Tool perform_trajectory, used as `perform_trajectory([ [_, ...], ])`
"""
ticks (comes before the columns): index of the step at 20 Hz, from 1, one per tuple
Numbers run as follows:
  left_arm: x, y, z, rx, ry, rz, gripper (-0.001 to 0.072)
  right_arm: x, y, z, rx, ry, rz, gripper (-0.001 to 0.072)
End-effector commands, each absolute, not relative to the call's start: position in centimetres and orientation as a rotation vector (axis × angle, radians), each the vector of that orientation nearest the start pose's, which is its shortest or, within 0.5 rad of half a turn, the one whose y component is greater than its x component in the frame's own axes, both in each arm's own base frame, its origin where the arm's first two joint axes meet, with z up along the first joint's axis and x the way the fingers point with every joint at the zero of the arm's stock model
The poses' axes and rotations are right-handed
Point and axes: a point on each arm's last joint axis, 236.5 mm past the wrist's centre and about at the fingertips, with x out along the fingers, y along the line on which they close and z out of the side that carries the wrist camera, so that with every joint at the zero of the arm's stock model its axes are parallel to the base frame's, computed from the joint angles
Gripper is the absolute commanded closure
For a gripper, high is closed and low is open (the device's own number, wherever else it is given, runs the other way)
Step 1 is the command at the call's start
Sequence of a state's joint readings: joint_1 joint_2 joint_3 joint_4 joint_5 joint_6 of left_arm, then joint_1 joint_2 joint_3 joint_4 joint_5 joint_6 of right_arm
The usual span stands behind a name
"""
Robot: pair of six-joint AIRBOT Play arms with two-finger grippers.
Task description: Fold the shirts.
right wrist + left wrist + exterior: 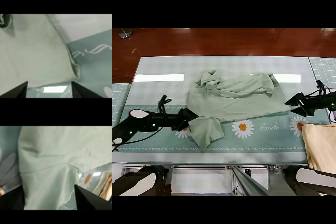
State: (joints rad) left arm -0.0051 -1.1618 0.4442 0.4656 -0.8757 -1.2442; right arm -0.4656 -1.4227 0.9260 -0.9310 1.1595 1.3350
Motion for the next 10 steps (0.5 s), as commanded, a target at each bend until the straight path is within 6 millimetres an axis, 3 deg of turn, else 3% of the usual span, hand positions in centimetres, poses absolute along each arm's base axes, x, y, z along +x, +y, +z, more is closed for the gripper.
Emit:
perform_trajectory([
  [1,28.0,-18.4,-9.1,-0.932,1.348,-0.326,0.0298,34.6,-1.2,-8.6,0.828,1.395,0.056,0.009],
  [2,28.4,-18.6,-8.7,-0.907,1.336,-0.362,0.0672,34.6,-0.9,-8.8,0.829,1.404,0.06,0.009],
  [7,31.4,-19.3,-5.2,-0.864,1.251,-0.451,0.0672,36.1,0.7,-9.1,0.813,1.371,0.07,0.009],
  [10,31.6,-19.5,-4.8,-0.862,1.245,-0.463,0.0672,37.3,2.8,-9.5,0.833,1.371,0.1,0.0091],
])
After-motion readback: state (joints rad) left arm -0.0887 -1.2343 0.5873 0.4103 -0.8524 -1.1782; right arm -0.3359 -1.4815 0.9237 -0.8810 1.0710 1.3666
